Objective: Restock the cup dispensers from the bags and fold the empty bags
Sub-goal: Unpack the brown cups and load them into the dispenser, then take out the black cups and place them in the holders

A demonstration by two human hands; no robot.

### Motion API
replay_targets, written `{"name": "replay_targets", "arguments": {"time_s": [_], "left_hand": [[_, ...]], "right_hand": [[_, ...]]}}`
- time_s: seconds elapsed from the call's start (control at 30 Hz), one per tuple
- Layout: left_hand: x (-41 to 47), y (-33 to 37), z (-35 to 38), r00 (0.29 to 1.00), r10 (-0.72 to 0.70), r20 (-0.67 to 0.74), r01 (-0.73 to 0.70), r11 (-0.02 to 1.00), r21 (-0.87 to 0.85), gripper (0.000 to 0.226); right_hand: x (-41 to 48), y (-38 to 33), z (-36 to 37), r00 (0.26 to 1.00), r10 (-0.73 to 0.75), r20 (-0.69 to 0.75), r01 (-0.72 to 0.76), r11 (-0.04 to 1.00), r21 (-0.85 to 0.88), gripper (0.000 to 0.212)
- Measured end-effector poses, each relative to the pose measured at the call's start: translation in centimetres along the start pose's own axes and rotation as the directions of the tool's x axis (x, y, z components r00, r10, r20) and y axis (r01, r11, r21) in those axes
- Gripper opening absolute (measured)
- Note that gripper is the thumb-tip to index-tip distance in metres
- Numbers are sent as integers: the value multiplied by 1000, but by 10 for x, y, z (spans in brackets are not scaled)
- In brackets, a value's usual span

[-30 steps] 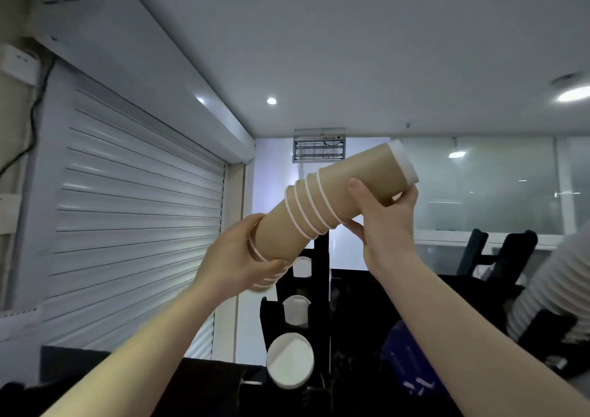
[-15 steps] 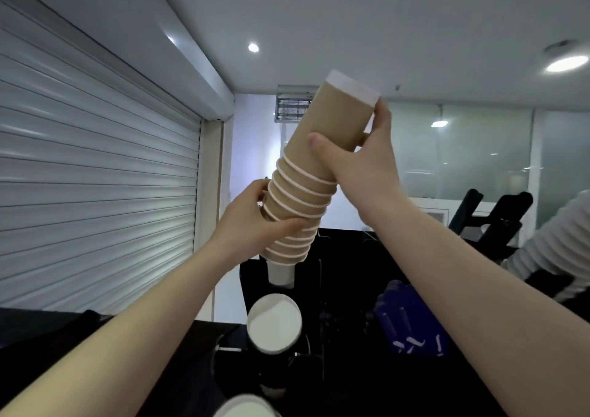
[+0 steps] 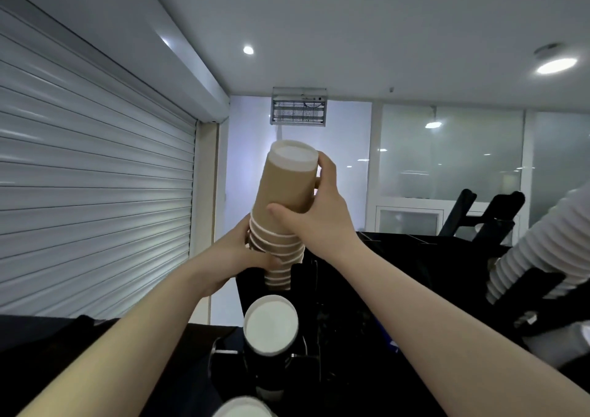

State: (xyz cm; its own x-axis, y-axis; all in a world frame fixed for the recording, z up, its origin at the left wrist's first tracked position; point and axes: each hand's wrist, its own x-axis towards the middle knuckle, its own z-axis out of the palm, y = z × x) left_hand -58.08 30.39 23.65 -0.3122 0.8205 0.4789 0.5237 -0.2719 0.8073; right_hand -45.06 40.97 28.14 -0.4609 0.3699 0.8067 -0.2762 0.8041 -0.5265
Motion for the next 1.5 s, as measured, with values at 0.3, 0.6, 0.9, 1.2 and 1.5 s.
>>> {"name": "replay_targets", "arguments": {"time_s": [0.3, 0.6, 0.9, 1.2, 1.5], "left_hand": [[-18, 3, -9, 979, -153, -135, 140, 985, -97, 64], [-55, 45, 21, 891, 192, -411, -7, 911, 412, 64], [-113, 96, 106, 922, 366, -127, -175, 684, 708, 69], [-145, 110, 247, 931, 357, 74, -332, 748, 574, 63], [-180, 93, 428, 961, 246, -124, -181, 902, 392, 43]], "right_hand": [[-23, 23, 15, 967, 66, 245, -10, 975, -220, 98], [-59, -5, -17, 964, 127, 233, -58, 958, -281, 88], [-162, -57, -123, 940, 49, 338, 112, 891, -440, 43], [-264, -59, -271, 940, 64, 334, 168, 767, -619, 30], [-348, 9, -427, 935, 126, 332, 101, 802, -589, 22]]}}
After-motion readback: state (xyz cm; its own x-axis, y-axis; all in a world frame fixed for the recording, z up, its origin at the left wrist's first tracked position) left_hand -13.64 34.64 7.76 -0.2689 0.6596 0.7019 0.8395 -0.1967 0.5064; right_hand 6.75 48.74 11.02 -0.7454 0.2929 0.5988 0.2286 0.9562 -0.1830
